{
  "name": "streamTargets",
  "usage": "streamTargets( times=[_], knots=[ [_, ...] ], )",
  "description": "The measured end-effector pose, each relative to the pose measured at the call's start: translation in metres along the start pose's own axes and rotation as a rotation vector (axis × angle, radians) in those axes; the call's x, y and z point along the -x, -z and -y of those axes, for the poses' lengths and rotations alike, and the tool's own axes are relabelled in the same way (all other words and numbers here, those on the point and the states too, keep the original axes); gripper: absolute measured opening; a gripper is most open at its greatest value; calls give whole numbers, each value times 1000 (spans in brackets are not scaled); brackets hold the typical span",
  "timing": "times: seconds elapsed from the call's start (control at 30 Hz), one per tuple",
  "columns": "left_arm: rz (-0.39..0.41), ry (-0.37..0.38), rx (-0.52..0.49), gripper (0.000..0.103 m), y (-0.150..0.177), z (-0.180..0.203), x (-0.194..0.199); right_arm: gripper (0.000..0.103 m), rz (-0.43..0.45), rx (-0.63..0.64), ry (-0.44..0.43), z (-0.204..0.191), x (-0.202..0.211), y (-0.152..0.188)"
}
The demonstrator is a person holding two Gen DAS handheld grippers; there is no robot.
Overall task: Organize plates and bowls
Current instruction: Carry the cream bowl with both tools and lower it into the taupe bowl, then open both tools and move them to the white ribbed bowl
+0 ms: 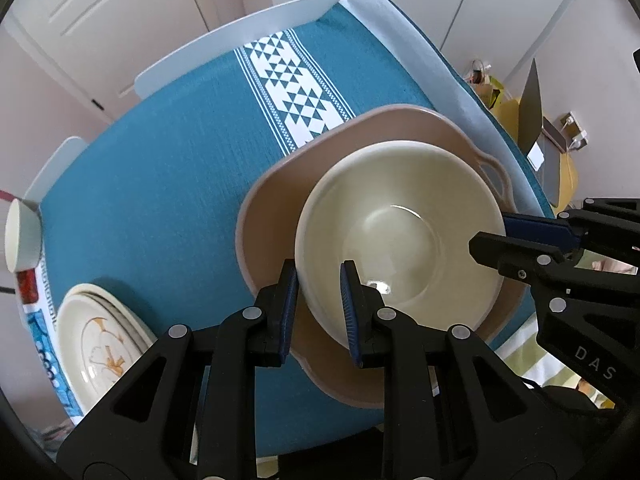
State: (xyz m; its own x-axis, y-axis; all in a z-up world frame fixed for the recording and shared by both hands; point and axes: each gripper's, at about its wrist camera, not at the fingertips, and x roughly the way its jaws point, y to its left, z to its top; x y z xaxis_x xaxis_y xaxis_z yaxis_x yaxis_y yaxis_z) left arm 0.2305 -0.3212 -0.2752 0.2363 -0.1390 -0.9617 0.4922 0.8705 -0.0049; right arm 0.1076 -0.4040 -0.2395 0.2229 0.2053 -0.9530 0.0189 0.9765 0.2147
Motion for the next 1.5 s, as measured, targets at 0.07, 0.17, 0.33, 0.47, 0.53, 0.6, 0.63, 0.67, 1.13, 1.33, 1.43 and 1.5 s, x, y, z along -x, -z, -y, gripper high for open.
streamTargets(
  times=[0.07,0.17,0.33,0.47,0.53,0.6,0.63,0.67,1.13,1.33,1.43,1.5],
  knots=[
    [-2,2,1,19,1,0,2,17,8,1,3,-1,3,1],
    [7,7,4,19,2,-2,10,17,26,-3,-3,0,11,2],
    [67,31,34,19,4,-15,44,17,96,4,-24,-2,41,2],
    [212,56,141,19,9,-45,94,17,213,70,-97,-19,77,-9],
    [298,49,212,20,17,-65,121,17,272,127,-140,-36,93,-19],
    [374,26,301,29,27,-89,147,17,310,184,-175,-53,102,-29],
    [395,13,337,53,33,-99,156,19,327,223,-193,-65,105,-35],
    [418,-5,380,75,39,-112,164,31,339,251,-206,-75,107,-40],
    [448,-190,856,102,135,-301,188,102,350,604,-323,-260,58,-115],
    [437,-175,976,102,149,-385,159,102,298,629,-365,-344,26,-165],
    [418,-128,1015,95,149,-420,131,102,229,621,-316,-375,-19,-192],
    [383,-73,1040,80,145,-445,103,102,161,600,-310,-388,-53,-207]
  ],
)
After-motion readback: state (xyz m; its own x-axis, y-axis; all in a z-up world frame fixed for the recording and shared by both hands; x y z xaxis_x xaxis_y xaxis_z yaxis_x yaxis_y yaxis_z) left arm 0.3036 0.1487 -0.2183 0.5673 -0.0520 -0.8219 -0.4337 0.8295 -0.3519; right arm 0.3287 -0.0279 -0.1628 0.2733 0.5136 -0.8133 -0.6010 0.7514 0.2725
